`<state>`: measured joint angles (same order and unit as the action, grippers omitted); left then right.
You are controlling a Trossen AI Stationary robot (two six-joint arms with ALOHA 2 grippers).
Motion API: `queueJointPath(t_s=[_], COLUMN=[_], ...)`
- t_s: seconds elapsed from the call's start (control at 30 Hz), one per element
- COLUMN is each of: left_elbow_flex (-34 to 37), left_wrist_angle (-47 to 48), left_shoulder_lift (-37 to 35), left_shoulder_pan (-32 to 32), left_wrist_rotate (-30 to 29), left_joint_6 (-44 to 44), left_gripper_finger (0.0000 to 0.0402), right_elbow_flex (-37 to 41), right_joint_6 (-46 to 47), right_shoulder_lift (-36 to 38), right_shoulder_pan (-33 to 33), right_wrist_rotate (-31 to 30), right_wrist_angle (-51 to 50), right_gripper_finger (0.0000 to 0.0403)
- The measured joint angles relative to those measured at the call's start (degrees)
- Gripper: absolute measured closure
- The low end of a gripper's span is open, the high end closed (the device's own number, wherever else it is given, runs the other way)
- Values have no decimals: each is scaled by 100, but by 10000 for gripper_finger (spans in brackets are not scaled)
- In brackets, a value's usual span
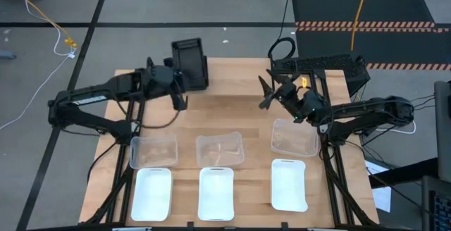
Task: Stack baskets on shelf by color
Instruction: Stack the black bin on top of the other black bins on the shelf
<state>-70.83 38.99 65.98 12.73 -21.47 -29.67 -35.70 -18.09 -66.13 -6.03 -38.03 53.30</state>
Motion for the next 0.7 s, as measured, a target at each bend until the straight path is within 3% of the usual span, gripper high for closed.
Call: queueJointPath(t_s=[0.13, 0.33, 0.5, 0.7], left_elbow_flex=[2, 2, 4, 11], left_wrist_angle=[534, -192, 71, 277], left_shoulder_lift=[-37, 542, 1036, 1078], left_shoulder_pan=[285, 511, 752, 857], left_wrist_rotate=[195, 972, 1032, 1049], left_joint_6=[483, 265, 295, 411], left_gripper_finger=[397, 398, 392, 397], right_elbow_flex=[0, 0, 0, -2], right_joint_6=[422, 968, 991, 778], right_shoulder_lift=[0, -1, -2, -2], right_shoulder_pan=[-202, -448, -462, -467], right_wrist_rotate=[608, 1275, 1279, 1281], right_wrist_angle=[79, 177, 265, 368], right_gripper_finger=[244, 248, 248, 248])
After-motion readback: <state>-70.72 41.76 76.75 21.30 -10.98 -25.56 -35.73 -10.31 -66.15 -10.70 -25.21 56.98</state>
